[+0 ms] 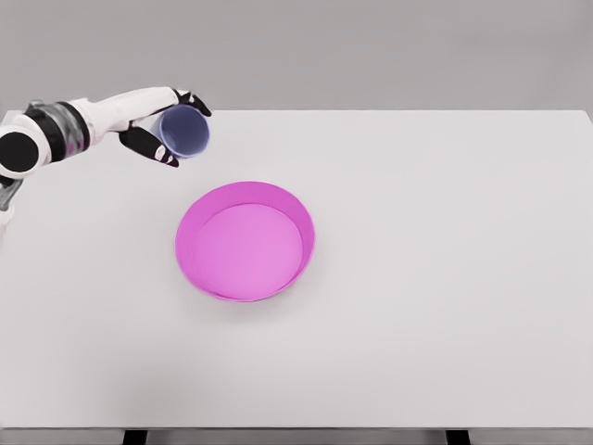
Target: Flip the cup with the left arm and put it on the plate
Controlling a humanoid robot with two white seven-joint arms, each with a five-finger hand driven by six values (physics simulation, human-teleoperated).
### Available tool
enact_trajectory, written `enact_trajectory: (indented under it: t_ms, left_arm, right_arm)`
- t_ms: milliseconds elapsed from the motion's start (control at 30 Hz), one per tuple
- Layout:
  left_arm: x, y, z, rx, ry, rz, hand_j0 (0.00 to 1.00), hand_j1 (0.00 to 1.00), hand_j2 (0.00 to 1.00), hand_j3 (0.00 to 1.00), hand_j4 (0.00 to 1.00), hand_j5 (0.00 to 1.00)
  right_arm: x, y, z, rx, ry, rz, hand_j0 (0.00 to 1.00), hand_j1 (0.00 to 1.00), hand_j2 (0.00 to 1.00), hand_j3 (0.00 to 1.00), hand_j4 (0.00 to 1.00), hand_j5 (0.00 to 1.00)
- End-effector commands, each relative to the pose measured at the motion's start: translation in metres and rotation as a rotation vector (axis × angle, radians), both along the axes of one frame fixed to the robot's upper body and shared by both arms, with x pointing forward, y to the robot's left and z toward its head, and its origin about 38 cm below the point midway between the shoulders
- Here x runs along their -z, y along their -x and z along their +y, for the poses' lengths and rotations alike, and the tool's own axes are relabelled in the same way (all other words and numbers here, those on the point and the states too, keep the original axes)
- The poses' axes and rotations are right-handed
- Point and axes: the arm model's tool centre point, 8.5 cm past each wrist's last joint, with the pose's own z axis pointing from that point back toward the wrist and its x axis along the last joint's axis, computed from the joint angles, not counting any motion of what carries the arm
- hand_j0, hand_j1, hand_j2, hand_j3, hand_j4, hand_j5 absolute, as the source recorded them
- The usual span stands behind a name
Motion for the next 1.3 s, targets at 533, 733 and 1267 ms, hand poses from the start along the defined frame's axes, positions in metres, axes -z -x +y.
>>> enact_trajectory:
  t_ms: [533, 733, 1267]
  left_arm:
    - [-0.018, 0.039, -0.007, 0.123, 0.102, 0.043, 0.73, 0.73, 0.73, 0.73, 0.73, 0.73]
    - [-0.017, 0.047, -0.019, 0.173, 0.144, 0.069, 0.74, 0.74, 0.74, 0.74, 0.74, 0.74]
    - [0.001, 0.065, -0.033, 0.266, 0.281, 0.166, 0.74, 0.74, 0.74, 0.74, 0.74, 0.74]
  right_arm:
    - [0.0, 0.0, 0.0, 0.0, 0.0, 0.0, 1.0, 1.0, 1.0, 1.0, 1.0, 1.0]
    - [0.0, 0.0, 0.0, 0.0, 0.0, 0.0, 1.0, 1.0, 1.0, 1.0, 1.0, 1.0]
    - [0.0, 0.0, 0.0, 0.0, 0.0, 0.0, 1.0, 1.0, 1.0, 1.0, 1.0, 1.0]
